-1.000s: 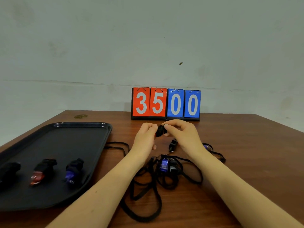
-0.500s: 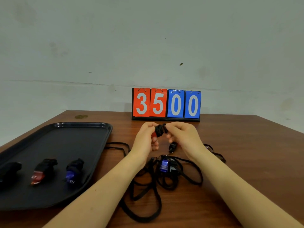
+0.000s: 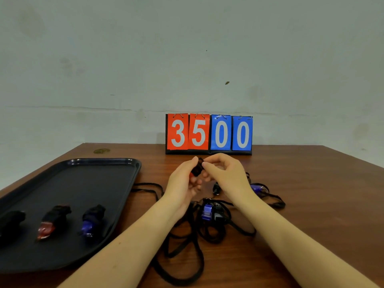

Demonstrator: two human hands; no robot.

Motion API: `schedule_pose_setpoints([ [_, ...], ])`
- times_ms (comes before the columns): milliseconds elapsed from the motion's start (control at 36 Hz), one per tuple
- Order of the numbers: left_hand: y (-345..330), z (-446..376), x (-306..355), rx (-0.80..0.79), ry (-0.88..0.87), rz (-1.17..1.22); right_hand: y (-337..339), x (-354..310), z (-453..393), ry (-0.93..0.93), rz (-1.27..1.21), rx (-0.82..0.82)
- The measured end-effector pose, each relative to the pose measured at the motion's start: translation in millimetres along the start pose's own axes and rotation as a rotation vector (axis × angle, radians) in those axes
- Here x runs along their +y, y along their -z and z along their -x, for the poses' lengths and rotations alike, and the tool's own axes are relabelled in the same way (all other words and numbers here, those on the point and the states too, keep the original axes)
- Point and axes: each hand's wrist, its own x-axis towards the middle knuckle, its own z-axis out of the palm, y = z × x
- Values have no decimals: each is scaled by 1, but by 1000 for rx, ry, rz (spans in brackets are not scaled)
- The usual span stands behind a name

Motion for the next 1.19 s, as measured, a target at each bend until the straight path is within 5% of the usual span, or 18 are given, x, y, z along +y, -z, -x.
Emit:
schedule_pose_setpoints([
  [194, 1, -3, -4, 38, -37, -17, 0, 3, 0, 28, 112, 19],
  [333, 2, -6, -7, 53, -172, -234, 2, 3, 3, 91, 277, 32],
  [722, 4, -3, -6, 61, -288, -387, 4, 4, 3, 78, 237, -4],
  [1028, -3, 2, 5, 4, -130, -134, 5, 0, 2, 225, 386, 29],
  [1194, -2, 5, 6, -75, -84, 48, 4, -6, 5, 181, 175, -58],
])
